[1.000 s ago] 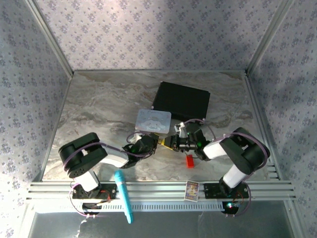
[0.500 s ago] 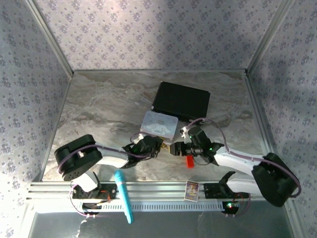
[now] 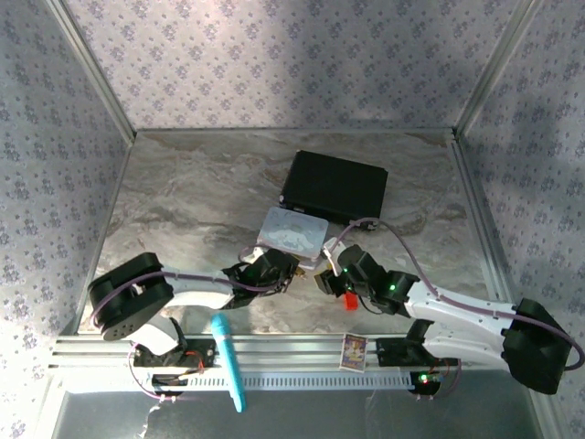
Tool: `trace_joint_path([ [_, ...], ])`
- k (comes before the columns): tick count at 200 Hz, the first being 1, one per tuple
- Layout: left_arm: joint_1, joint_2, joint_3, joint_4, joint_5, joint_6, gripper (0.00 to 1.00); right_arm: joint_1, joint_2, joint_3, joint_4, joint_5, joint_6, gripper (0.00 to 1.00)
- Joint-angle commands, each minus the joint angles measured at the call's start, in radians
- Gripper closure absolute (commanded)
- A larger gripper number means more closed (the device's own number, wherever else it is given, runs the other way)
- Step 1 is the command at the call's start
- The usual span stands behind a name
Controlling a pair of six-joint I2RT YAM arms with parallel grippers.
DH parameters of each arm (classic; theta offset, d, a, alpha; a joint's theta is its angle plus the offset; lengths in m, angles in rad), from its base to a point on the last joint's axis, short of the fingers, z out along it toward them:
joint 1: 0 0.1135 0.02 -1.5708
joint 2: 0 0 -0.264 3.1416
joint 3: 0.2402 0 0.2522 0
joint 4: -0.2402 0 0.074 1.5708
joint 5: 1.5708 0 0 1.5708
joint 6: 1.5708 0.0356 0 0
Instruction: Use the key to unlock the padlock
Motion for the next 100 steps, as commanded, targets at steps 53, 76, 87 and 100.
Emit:
trace_joint_path([
  [53,-0.006,-0.038,0.023,-0.001,-0.018,0.017,1.0,0.072,0.105,0.05,0.085,-0.062,-0.139,0.57],
  [76,-0.006,-0.043,0.013,0.003,-0.018,0.013,1.0,0.072,0.132,0.055,0.116,-0.054,-0.148,0.59],
  [87,-0.006,-0.047,0.008,0.004,-0.018,0.01,1.0,0.073,0.144,0.06,0.124,-0.046,-0.153,0.61],
  [100,-0.006,-0.052,0.006,0.007,-0.018,0.011,1.0,0.072,0.16,0.068,0.129,-0.045,-0.158,0.63],
])
